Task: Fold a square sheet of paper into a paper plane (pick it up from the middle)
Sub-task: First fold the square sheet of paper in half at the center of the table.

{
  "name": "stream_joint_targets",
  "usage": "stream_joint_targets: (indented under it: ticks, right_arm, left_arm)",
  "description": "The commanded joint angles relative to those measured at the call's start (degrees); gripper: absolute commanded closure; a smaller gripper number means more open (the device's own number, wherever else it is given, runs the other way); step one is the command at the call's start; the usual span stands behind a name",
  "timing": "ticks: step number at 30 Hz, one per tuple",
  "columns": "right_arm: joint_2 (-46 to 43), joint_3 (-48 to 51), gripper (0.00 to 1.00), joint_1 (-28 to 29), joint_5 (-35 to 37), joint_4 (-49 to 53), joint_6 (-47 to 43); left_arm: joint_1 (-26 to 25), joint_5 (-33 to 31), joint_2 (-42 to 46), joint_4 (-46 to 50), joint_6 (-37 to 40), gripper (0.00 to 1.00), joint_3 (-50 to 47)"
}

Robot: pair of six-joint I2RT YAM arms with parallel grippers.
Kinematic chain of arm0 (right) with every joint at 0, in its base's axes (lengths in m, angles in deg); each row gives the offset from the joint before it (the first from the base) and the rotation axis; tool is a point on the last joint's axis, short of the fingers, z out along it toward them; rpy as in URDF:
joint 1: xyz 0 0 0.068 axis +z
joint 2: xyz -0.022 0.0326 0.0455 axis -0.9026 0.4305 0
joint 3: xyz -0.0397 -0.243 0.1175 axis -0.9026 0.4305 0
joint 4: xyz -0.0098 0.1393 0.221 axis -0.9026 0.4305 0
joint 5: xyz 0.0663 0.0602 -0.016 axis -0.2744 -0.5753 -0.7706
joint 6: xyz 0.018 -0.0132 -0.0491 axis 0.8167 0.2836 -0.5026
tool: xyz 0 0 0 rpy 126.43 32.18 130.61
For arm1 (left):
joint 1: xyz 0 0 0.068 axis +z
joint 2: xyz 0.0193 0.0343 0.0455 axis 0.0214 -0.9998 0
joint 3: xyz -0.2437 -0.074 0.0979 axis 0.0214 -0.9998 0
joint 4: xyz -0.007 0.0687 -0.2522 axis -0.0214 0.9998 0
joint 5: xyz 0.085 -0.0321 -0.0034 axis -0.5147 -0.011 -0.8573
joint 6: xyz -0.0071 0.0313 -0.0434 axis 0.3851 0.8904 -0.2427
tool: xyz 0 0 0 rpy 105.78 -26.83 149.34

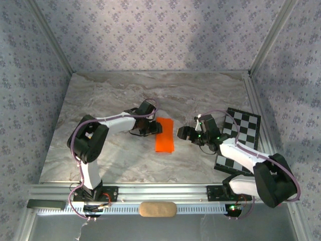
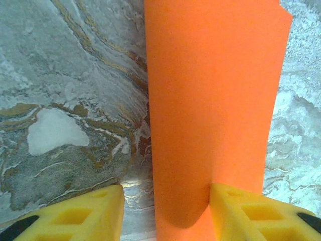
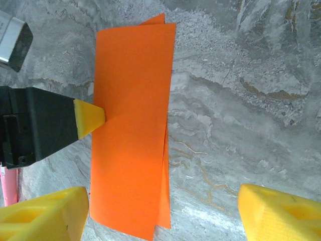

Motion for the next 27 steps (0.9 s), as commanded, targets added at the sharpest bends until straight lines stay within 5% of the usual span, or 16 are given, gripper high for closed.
stream_joint_targets:
  ticks: [1,27]
  right_arm:
    - [0.9,-1.3,0.20,0.1,-0.9,-0.7,0.7]
    - [0.9,-0.8,0.19,0.1,-0.5,-0.2,0.7]
  left_arm:
    - [0.2,-1.2,-0.5,2.0,0.6,0.51,1.5]
    - [0.1,-2.6,-4.5,4.3,2.0,0.51,3.0]
